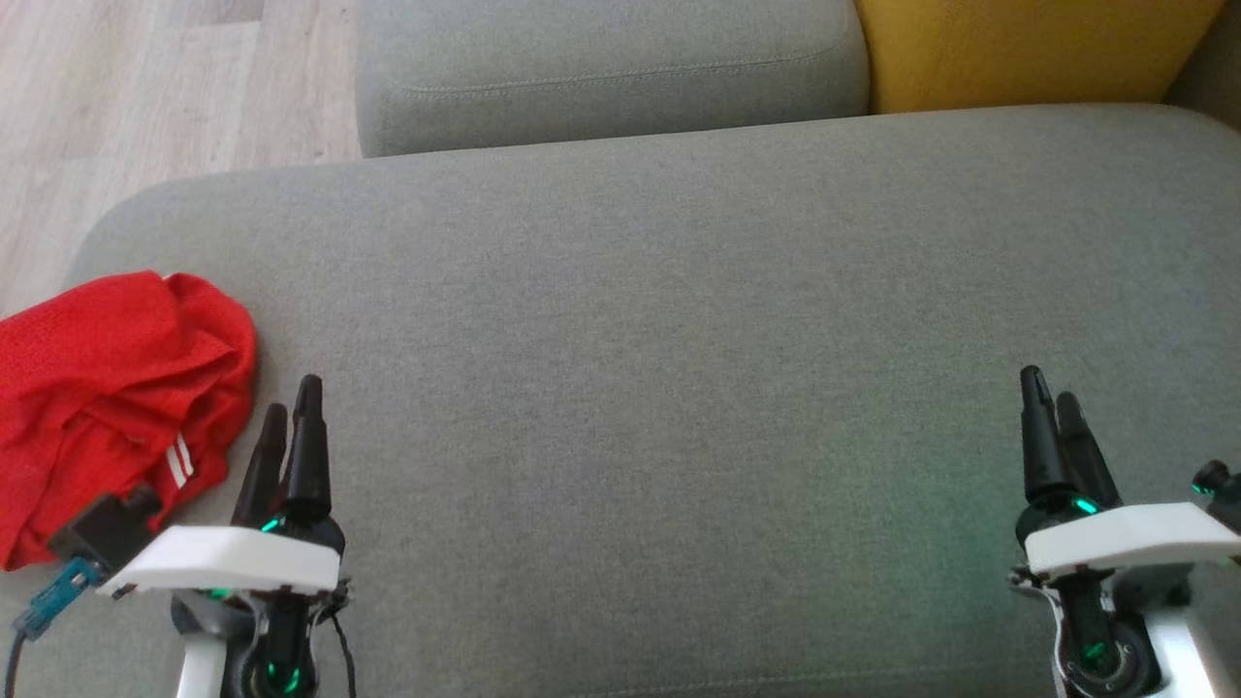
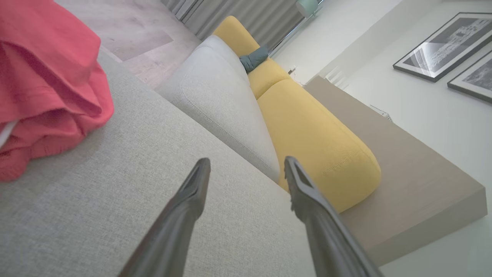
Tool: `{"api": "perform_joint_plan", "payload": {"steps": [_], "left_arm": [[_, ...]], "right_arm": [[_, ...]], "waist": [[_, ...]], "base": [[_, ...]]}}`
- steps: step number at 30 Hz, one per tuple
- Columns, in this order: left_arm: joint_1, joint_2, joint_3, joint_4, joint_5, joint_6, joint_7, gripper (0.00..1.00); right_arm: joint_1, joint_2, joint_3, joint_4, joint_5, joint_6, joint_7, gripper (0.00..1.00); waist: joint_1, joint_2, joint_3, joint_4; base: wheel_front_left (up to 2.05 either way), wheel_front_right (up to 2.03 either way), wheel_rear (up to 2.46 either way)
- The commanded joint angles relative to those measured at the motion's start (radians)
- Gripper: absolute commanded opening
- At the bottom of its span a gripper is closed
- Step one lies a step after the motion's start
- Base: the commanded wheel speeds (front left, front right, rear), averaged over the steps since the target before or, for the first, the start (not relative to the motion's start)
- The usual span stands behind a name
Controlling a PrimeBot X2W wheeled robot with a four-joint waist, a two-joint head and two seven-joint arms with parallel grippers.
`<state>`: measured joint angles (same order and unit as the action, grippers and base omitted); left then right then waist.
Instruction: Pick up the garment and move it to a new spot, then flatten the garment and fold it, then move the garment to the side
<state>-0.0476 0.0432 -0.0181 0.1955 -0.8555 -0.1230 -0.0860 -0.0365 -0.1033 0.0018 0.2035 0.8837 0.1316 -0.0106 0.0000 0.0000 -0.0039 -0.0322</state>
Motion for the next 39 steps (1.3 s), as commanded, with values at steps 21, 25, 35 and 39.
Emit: {"api": "perform_joint_plan", "payload": {"steps": [21, 25, 35, 39], "left_arm": [[-0.047, 0.011, 0.010, -0.052, 0.335, -0.003, -0.072, 1.00], [-0.045, 0.011, 0.009, -0.052, 0.379, -0.004, -0.081, 1.00], [-0.035, 0.013, 0.012, -0.038, 0.529, 0.003, -0.113, 1.00], [-0.033, 0.014, 0.014, -0.033, 0.581, 0.005, -0.124, 1.00]], "right_arm": [[-0.073, -0.017, 0.061, -0.042, -0.324, -0.001, -0.067, 1.00], [-0.072, -0.016, 0.066, -0.038, -0.364, -0.001, -0.078, 1.00], [-0.074, -0.013, 0.081, -0.014, -0.494, -0.001, -0.105, 1.00], [-0.074, -0.014, 0.087, -0.002, -0.541, -0.001, -0.114, 1.00]], "waist": [[0.0000, 0.0000, 0.008, -0.004], [0.0000, 0.0000, 0.008, -0.004], [0.0000, 0.0000, 0.010, -0.006], [0.0000, 0.0000, 0.010, -0.005]], "base": [[0.00, 0.00, 0.00], [0.00, 0.00, 0.00], [0.00, 0.00, 0.00], [0.00, 0.00, 0.00]]}}
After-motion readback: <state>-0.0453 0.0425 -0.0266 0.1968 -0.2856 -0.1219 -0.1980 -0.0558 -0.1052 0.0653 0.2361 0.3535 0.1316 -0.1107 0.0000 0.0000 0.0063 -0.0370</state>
